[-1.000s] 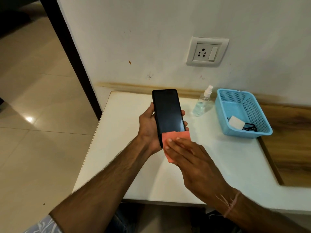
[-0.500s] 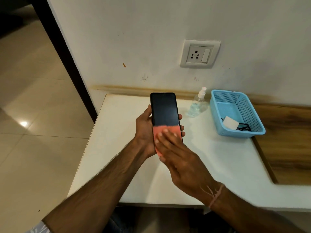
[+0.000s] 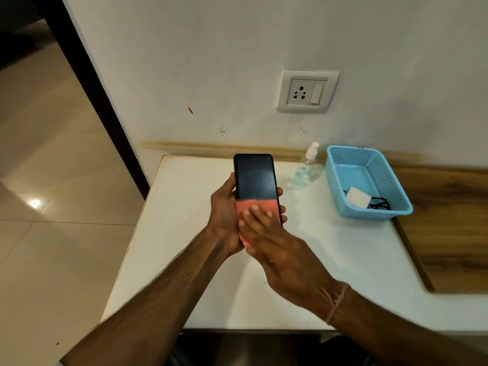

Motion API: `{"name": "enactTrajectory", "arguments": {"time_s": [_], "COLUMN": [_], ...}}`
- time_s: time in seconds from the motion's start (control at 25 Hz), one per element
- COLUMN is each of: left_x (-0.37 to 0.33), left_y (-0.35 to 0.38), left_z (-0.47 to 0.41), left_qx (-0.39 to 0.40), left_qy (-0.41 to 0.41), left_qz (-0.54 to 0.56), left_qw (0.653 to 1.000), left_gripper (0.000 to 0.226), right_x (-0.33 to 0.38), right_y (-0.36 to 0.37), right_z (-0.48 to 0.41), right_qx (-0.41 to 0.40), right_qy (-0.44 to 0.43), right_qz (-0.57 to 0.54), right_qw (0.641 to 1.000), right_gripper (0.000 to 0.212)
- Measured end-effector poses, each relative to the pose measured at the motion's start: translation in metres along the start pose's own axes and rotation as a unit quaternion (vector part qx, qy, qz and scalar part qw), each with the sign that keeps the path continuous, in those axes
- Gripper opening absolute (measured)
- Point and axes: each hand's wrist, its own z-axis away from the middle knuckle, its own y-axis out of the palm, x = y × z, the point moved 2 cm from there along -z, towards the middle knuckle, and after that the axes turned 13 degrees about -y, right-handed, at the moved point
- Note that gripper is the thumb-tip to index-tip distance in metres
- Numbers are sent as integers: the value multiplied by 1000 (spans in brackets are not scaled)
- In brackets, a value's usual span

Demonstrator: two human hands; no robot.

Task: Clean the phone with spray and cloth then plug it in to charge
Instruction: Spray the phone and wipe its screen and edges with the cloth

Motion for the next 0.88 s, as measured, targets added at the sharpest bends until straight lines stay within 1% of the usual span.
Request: {"name": "enactTrajectory", "arguments": {"time_s": [0.08,0.12,0.16,0.2,0.28,0.36,0.44,0.48,0.56,0.68,0.8,0.84,0.88], "left_x": [-3,-3,-2,0,4,8,8,8,6,4,3,3,4], "left_y": [-3,-3,-2,-2,1,3,5,4,3,3,3,3,3], "left_z": [-2,-2,-3,-4,-4,-3,-2,-2,-2,-3,-4,-4,-4], "left_qx": [10,6,-7,-28,-63,-78,-73,-67,-50,-15,-3,-5,-14], "left_qy": [10,10,11,10,12,25,26,21,2,-8,-10,-9,-8], "left_qz": [11,14,11,-1,-23,-16,-7,-5,-10,-10,0,3,1], "left_qw": [1000,1000,1000,1000,998,997,997,998,999,1000,1000,1000,1000], "left_gripper": [79,78,78,76,68,61,59,60,65,76,78,78,78], "right_x": [5,-3,-13,-25,-48,-62,-64,-62,-45,-13,-1,-6,-15], "right_y": [-3,-7,-11,-15,-23,-26,-21,-18,-12,-6,-11,-13,-16], "right_z": [23,26,22,11,-23,-59,-75,-72,-53,-4,30,29,23], "right_qx": [34,40,39,29,-20,-46,-58,-67,-73,-28,16,21,17], "right_qy": [-72,-87,-78,-48,41,117,136,128,81,3,-82,-90,-81], "right_qz": [40,52,52,40,-4,-62,-81,-79,-75,-70,-17,-11,-11], "right_qw": [996,994,995,998,999,990,986,986,991,997,996,996,996], "right_gripper": [53,54,53,51,47,46,46,45,44,45,46,47,47]}}
